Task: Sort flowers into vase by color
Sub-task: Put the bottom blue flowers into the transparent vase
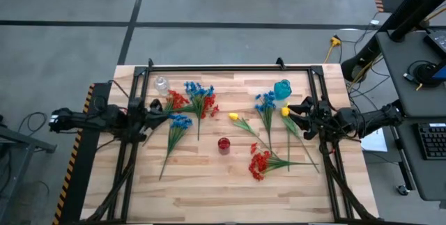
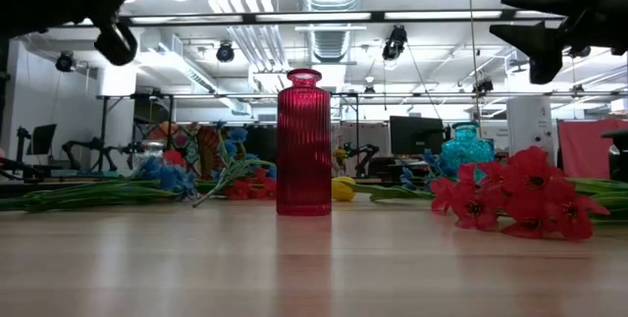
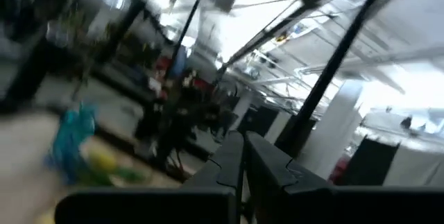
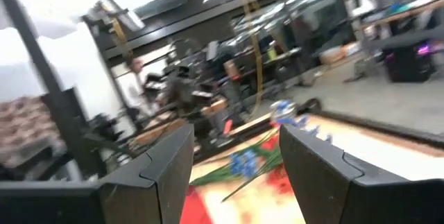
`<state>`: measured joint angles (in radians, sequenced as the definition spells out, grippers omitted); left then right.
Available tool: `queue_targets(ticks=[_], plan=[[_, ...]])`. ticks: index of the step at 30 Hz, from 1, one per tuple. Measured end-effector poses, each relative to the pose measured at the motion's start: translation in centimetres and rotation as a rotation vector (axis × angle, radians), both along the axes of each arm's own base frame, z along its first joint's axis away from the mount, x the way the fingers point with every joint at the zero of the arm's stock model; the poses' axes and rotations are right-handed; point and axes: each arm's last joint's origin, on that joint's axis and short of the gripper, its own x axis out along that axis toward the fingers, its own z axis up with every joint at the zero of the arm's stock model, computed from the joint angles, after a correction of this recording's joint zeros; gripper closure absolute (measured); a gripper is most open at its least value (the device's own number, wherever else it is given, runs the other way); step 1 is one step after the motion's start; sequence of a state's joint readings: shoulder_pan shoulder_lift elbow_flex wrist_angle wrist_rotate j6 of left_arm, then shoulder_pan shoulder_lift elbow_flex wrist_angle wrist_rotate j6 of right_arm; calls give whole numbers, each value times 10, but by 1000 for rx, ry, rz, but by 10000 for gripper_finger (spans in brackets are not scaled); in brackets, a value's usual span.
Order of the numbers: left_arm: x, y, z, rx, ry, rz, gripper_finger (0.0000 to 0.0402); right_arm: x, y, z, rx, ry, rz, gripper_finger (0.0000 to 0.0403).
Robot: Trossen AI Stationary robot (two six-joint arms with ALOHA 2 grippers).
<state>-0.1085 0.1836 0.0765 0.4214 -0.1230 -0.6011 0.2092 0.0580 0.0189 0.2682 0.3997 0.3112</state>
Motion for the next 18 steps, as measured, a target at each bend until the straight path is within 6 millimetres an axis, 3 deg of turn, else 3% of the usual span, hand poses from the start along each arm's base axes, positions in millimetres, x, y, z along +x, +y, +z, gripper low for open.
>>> queue_targets(ticks=[13,18], plan=[[33,-5,-33,-258,351,-13,402,13,3,-3,135,29,43,197],[49,-13,-30,-290,605,-15,402,25,6,-1,160,121,42,197]])
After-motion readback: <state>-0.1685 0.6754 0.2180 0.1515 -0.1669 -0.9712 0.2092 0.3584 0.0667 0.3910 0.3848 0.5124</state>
